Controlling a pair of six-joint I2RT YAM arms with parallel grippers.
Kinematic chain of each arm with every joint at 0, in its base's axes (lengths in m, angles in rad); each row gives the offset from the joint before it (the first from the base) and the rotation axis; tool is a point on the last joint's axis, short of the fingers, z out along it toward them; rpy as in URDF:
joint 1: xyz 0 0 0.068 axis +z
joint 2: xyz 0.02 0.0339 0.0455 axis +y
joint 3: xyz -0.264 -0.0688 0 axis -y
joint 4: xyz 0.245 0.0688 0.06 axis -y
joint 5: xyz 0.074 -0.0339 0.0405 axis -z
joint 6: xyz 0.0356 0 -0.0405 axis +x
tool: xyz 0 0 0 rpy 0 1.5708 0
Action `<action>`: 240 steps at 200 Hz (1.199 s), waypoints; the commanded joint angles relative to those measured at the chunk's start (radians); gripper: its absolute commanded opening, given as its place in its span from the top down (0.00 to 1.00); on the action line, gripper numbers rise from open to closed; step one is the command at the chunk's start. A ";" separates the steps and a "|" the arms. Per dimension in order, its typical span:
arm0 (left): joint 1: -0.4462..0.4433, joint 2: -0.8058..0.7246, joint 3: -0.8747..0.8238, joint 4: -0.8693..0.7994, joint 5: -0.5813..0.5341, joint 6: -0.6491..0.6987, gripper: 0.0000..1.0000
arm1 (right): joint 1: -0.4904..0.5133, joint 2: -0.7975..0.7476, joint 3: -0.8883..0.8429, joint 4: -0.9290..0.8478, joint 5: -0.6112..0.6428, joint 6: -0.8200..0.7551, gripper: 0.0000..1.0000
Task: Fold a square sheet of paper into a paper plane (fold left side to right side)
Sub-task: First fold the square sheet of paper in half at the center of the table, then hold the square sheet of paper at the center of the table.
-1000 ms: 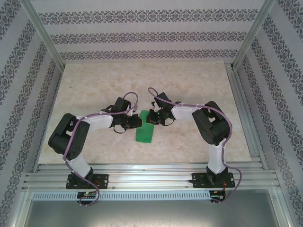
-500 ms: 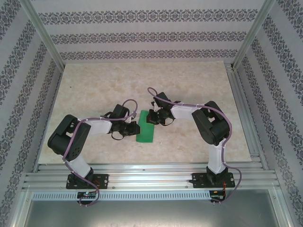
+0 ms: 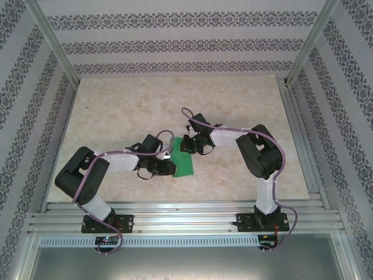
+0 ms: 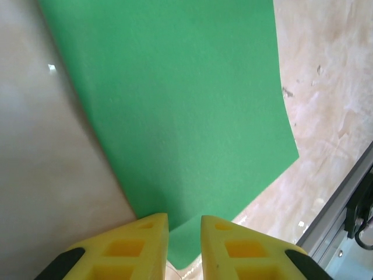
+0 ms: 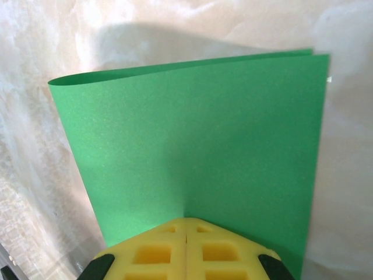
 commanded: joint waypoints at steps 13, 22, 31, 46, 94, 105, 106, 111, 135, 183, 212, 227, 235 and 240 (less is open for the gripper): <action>-0.054 -0.023 -0.036 -0.059 0.021 0.014 0.75 | 0.004 0.059 -0.010 -0.084 0.098 -0.018 1.00; -0.065 -0.031 -0.042 -0.044 0.022 0.001 0.75 | 0.005 0.059 -0.012 -0.084 0.099 -0.020 1.00; -0.071 -0.044 -0.046 -0.038 0.022 -0.008 0.75 | 0.005 0.057 -0.011 -0.087 0.099 -0.019 1.00; -0.073 -0.075 -0.054 -0.039 0.018 -0.018 0.74 | 0.005 0.056 -0.011 -0.086 0.100 -0.020 1.00; -0.067 -0.187 -0.038 -0.106 0.020 -0.012 0.73 | 0.006 0.056 -0.010 -0.086 0.098 -0.021 1.00; -0.050 -0.234 -0.032 -0.111 0.012 -0.027 0.72 | 0.007 0.054 -0.011 -0.086 0.098 -0.022 1.00; -0.047 -0.239 -0.032 -0.112 0.011 -0.028 0.72 | 0.007 0.054 -0.010 -0.086 0.098 -0.022 1.00; -0.035 -0.258 -0.026 -0.116 0.002 -0.035 0.72 | 0.007 0.053 -0.009 -0.086 0.098 -0.021 1.00; 0.028 -0.276 0.007 -0.112 -0.011 -0.057 0.76 | 0.010 0.051 -0.006 -0.087 0.099 -0.021 1.00; 0.053 -0.112 0.026 0.086 0.053 -0.148 0.86 | 0.014 0.052 0.002 -0.092 0.101 -0.020 1.00; 0.039 -0.060 -0.008 0.177 0.056 -0.186 0.87 | 0.017 0.054 0.008 -0.094 0.101 -0.020 1.00; 0.027 -0.042 -0.033 0.211 0.053 -0.197 0.87 | 0.016 0.057 0.009 -0.094 0.103 -0.020 1.00; 0.021 -0.030 -0.045 0.230 0.051 -0.204 0.87 | 0.018 0.059 0.009 -0.094 0.104 -0.020 1.00; 0.017 -0.022 -0.051 0.233 0.047 -0.206 0.88 | 0.019 0.059 0.011 -0.095 0.103 -0.020 1.00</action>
